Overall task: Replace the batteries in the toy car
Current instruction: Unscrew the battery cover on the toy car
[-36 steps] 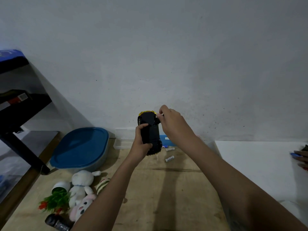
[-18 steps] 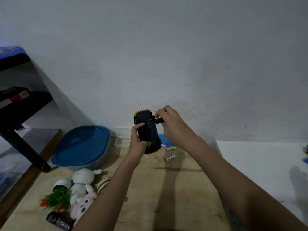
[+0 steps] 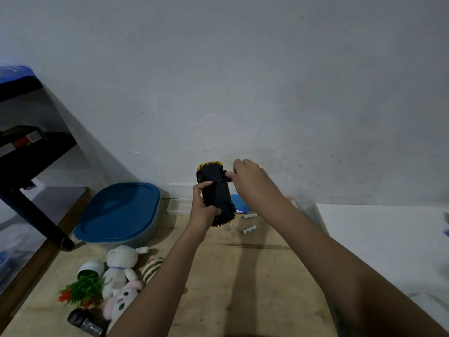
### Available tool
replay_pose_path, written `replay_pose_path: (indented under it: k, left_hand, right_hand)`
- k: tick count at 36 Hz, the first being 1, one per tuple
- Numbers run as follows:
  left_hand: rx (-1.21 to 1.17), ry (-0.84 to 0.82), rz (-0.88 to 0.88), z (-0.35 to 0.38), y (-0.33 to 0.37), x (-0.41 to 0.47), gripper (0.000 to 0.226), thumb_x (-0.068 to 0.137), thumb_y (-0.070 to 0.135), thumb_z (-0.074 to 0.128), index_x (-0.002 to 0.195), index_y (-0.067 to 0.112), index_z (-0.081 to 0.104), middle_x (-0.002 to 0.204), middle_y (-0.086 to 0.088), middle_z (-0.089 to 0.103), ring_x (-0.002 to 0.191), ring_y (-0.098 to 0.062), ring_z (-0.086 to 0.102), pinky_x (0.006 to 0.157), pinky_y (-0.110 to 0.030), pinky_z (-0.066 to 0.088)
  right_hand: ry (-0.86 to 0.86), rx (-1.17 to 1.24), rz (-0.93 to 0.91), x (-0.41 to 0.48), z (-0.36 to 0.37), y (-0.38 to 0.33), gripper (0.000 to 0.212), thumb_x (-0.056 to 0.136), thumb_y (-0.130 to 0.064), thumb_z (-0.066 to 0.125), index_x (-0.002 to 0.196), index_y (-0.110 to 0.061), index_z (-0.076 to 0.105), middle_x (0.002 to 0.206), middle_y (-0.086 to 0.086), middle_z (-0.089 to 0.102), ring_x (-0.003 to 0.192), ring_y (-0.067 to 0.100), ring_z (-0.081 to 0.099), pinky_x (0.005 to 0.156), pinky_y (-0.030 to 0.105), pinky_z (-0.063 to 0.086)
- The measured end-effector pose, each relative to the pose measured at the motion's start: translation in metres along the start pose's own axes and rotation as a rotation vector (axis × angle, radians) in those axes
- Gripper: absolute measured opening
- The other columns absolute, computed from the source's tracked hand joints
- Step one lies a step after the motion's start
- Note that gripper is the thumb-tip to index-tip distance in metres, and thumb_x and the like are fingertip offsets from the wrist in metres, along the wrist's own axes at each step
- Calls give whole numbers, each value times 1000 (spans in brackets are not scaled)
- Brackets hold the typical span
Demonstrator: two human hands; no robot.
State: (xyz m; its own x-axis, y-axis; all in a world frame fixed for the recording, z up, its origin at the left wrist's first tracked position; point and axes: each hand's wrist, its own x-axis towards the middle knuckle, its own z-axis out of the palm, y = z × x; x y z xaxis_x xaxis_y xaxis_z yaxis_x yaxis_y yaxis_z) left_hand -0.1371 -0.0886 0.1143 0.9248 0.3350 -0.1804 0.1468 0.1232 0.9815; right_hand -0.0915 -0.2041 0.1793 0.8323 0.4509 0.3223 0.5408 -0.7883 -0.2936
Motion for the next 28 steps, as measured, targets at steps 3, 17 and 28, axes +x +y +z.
replay_pose_path:
  k: [3,17,28]
  left_hand:
    - [-10,-3,-6,-1,0,0,70,75,-27,44,124,23,40,96,2,50,82,-13,53,49,-20,52]
    - [-4,-11,2,1,-2,-2,70,75,-26,43,127,21,39,102,-3,48,82,-13,53,60,-29,49]
    - [-5,-8,-2,1,0,-1,71,75,-26,43,123,26,40,104,-4,50,83,-13,54,60,-29,51]
  right_hand:
    - [13,113,-85,0,2,4,8,93,-4,49,96,-2,55,90,6,43,77,22,45,63,29,36]
    - [-21,204,-55,-3,2,1,19,88,-1,53,105,-8,49,106,9,44,89,24,46,70,34,45]
    - [21,142,-138,-2,3,-2,26,85,7,51,107,-5,54,106,11,45,90,24,46,68,33,46]
